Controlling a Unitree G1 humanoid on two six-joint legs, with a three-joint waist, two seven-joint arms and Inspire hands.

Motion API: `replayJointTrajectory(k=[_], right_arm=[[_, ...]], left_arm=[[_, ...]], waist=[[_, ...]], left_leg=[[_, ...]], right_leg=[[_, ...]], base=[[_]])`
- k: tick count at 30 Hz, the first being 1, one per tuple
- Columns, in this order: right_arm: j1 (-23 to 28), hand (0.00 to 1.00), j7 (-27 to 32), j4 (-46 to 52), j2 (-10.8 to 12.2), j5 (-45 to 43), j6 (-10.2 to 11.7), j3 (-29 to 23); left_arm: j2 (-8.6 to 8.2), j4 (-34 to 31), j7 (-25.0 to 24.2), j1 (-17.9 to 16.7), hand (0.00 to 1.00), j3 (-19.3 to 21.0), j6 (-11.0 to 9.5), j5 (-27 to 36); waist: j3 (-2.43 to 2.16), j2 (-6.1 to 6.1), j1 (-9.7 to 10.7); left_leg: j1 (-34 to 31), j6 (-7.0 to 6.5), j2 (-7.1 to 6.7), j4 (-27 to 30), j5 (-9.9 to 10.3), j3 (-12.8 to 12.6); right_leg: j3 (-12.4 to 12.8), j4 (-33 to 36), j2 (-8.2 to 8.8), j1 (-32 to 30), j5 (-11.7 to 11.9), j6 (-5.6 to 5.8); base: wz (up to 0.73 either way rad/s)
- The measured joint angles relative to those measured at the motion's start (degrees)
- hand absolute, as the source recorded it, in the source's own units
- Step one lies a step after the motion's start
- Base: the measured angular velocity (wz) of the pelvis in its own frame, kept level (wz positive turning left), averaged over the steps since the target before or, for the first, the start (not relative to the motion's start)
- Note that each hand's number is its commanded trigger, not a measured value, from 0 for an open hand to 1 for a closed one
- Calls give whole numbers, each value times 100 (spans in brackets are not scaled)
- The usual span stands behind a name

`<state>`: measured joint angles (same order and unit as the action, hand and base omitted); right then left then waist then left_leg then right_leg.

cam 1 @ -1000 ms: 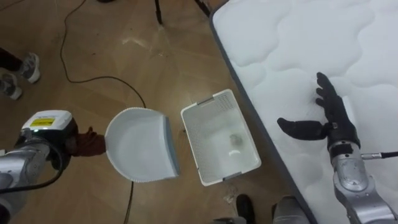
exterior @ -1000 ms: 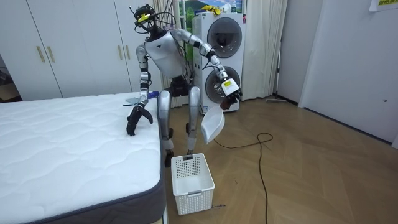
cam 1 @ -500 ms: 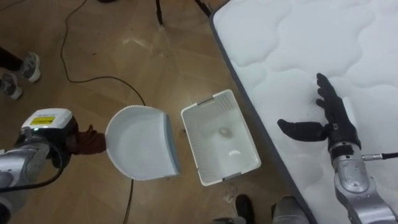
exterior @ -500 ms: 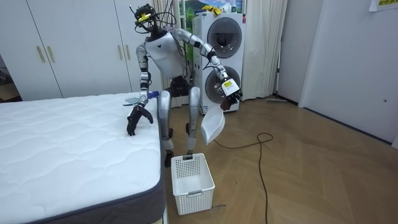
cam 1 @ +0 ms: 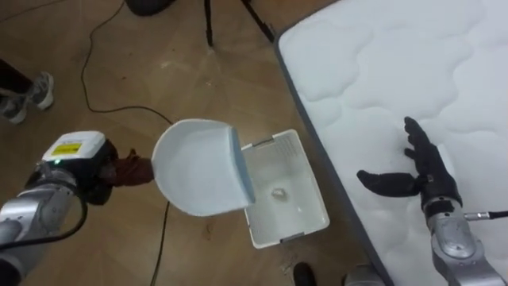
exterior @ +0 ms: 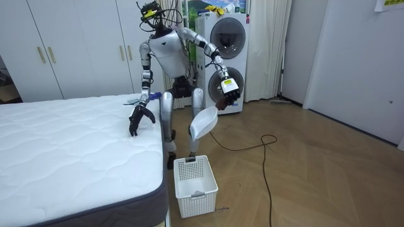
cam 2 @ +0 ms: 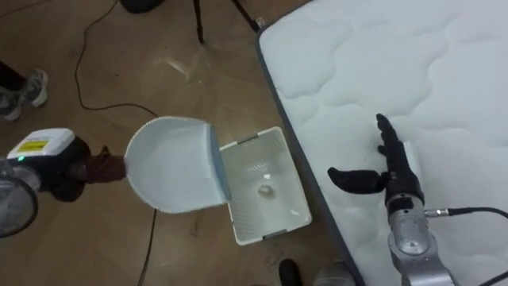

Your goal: Clean bed

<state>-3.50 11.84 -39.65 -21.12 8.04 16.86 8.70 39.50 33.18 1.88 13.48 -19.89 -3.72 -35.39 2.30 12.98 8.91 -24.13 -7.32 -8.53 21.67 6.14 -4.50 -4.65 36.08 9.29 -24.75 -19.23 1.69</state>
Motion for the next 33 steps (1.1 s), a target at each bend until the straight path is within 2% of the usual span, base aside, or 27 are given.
replayJointTrajectory(k=[2,4,5,6,7,9,11,12,14,16,18,19,20,21,22,23,24,25,26,27,28,29,30,31,32,33], right_arm=[[128,0,-81,1,14,108,-21,5],[286,0,-129,-17,48,174,-46,3],[369,0,-130,-17,49,247,-69,3],[483,0,-130,-24,51,313,-134,-11],[604,0,-131,-101,51,339,-206,-23],[810,0,-140,-147,56,447,-284,-33],[957,0,-155,-138,84,493,-347,-68],[1072,0,-156,-51,120,452,-405,-152],[1198,0,-158,16,124,402,-435,-253],[1277,0,-129,48,123,396,-447,-436],[1390,0,-105,115,132,391,-448,-511],[1477,0,-106,235,137,387,-449,-565],[1505,0,-103,278,137,395,-448,-570],[1517,0,-103,309,137,370,-453,-568],[1513,0,-109,378,134,296,-490,-564],[1505,0,-112,449,134,288,-517,-562],[1502,0,-124,536,142,312,-530,-547],[1470,0,-133,548,162,321,-550,-530],[1442,0,-132,549,181,313,-573,-524],[1374,0,-136,550,219,313,-611,-511],[1336,0,-132,561,255,323,-623,-502],[1338,0,-127,567,255,327,-623,-492],[1337,0,-111,577,257,310,-623,-479],[1327,0,-79,581,257,309,-623,-406],[1324,0,-77,582,257,315,-620,-357],[1325,0,-99,580,273,329,-620,-282]], left_arm=[[-190,-235,7,-157,100,219,-60,18],[-343,-589,14,-550,100,455,-189,39],[-398,-665,15,-650,100,525,-225,66],[-590,-682,18,-826,100,712,-302,93],[-776,-684,18,-978,100,866,-335,102],[-902,-693,17,-1144,100,954,-337,117],[-911,-697,16,-1251,100,965,-371,147],[-917,-707,15,-1270,100,999,-383,147],[-919,-820,12,-1280,100,1061,-390,148],[-920,-915,11,-1286,100,1117,-464,222],[-965,-992,-37,-1299,100,1182,-513,291],[-998,-1175,-48,-1361,100,1250,-512,357],[-1004,-1277,-57,-1393,100,1288,-513,401],[-1013,-1451,-60,-1421,100,1342,-515,452],[-1019,-1557,-59,-1434,100,1396,-526,541],[-1026,-1595,-56,-1445,100,1435,-527,607],[-1064,-1637,-50,-1446,100,1495,-527,694],[-1113,-1638,-15,-1443,100,1527,-527,782],[-1124,-1638,11,-1444,100,1528,-530,793],[-1146,-1634,34,-1483,100,1542,-531,879],[-1196,-1636,47,-1575,100,1552,-515,920],[-1244,-1636,46,-1608,100,1548,-512,972],[-1359,-1635,46,-1637,100,1547,-500,1009],[-1438,-1636,48,-1641,100,1547,-500,1021],[-1460,-1636,48,-1640,100,1546,-500,1021],[-1475,-1637,42,-1625,100,1546,-501,1025]], waist=[[-33,-111,-118],[-122,-267,-292],[-141,-309,-341],[-166,-394,-472],[-175,-485,-546],[-179,-619,-628],[-194,-700,-633],[-223,-749,-607],[-232,-800,-590],[-225,-816,-583],[-223,-819,-576],[-218,-822,-595],[-214,-827,-616],[-206,-828,-635],[-205,-829,-683],[-200,-821,-709],[-196,-814,-692],[-195,-816,-685],[-189,-827,-692],[-192,-822,-778],[-191,-816,-777],[-196,-814,-774],[-196,-815,-800],[-194,-830,-905],[-198,-845,-917],[-194,-910,-911]], left_leg=[[116,18,55,-43,29,-35],[252,46,182,-23,140,-165],[304,53,217,-42,157,-208],[461,55,284,-105,193,-338],[629,78,304,-156,233,-348],[866,101,326,-237,280,-330],[1014,128,404,-232,368,-372],[1046,122,436,-223,396,-416],[1105,106,500,-222,445,-565],[1227,81,565,-211,534,-803],[1361,67,600,-210,600,-900],[1453,65,665,-221,656,-1127],[1501,72,699,-222,688,-1248],[1598,72,789,-213,757,-1525],[1700,73,880,-231,829,-1860],[1746,82,927,-237,864,-2021],[1839,90,1010,-236,920,-2307],[1947,100,1093,-281,964,-2633],[2019,102,1129,-326,969,-2836],[2087,112,1232,-398,991,-3293],[2207,124,1295,-484,1010,-3727],[2270,142,1296,-566,998,-3899],[2399,184,1291,-713,972,-4260],[2473,208,1297,-780,959,-4582],[2480,219,1304,-785,959,-4707],[2477,243,1288,-732,957,-4769]], right_leg=[[83,-113,-84,84,36,-17],[286,-288,-253,206,115,-49],[317,-346,-283,246,148,-62],[426,-459,-351,368,197,-67],[509,-552,-400,508,230,-74],[686,-697,-483,724,279,-69],[785,-880,-594,898,360,-61],[821,-962,-648,951,400,-58],[931,-1056,-703,999,477,-40],[1035,-1069,-742,1019,552,-7],[1049,-1116,-765,1088,604,-1],[1072,-1123,-791,1081,663,-2],[1067,-1122,-803,1067,687,-2],[1013,-1120,-824,1056,754,-11],[719,-1117,-788,1005,854,-59],[556,-1125,-762,975,913,-106],[327,-1169,-744,966,1010,-174],[175,-1249,-777,971,1124,-237],[95,-1298,-801,969,1195,-276],[-206,-1258,-793,986,1266,-315],[-598,-876,-651,991,1094,-234],[-749,-711,-538,1038,984,-194],[-1021,-496,-292,1215,812,-110],[-1155,-516,-68,1406,740,-12],[-1203,-614,9,1497,727,13],[-1239,-967,103,1613,731,96]], base=[[-27],[-48],[-63],[-66],[-64],[-53],[-45],[-36],[-47],[-69],[-76],[-88],[-107],[-126],[-140],[-148],[-141],[-140],[-152],[-165],[-157],[-153],[-157],[-159],[-144],[-134]])
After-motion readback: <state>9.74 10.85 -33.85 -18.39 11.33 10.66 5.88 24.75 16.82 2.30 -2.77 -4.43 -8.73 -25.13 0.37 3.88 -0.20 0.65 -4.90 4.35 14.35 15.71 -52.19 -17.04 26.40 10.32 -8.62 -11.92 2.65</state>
